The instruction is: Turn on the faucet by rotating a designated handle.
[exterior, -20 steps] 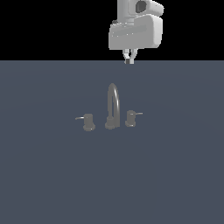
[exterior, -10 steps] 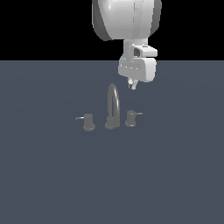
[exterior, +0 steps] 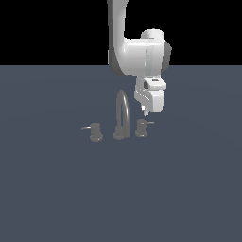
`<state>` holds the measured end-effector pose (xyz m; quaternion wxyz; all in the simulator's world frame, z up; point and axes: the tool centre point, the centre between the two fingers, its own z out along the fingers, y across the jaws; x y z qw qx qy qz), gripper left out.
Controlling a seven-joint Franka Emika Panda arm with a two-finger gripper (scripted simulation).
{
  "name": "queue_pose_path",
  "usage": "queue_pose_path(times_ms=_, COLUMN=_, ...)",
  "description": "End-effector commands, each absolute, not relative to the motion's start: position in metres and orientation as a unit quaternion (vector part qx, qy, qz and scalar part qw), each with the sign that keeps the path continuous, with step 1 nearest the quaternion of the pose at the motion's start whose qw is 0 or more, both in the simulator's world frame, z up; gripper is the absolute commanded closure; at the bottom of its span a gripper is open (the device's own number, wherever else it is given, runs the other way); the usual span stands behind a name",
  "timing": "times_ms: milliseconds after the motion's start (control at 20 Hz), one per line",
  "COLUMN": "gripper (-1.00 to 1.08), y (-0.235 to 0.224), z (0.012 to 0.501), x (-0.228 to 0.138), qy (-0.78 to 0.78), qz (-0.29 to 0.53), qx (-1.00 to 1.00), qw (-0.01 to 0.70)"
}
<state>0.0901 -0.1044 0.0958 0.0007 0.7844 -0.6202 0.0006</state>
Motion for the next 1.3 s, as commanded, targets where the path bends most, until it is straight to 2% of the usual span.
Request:
queue_pose_path(times_ms=0, gripper=1.08, y=-0.107, z=0.082, x=0.092, qy=-0.633, qz=0.001, qx=0.774, qw=0.0)
queue_pose_path(times_ms=600, gripper=1.08, y=-0.111, z=0.063, x=0.093, qy=-0.649, qz=0.0, qx=0.761, qw=0.0)
queue_pose_path(times_ms=1050, gripper=1.08, y=-0.132, z=0.063, x=0.066, qy=-0.649, qz=0.0, qx=0.761, qw=0.0)
queue_pose_path(times_ms=1250, gripper=1.08, y=-0.126, z=0.063, x=0.067, qy=-0.647, qz=0.002, qx=0.763, qw=-0.003)
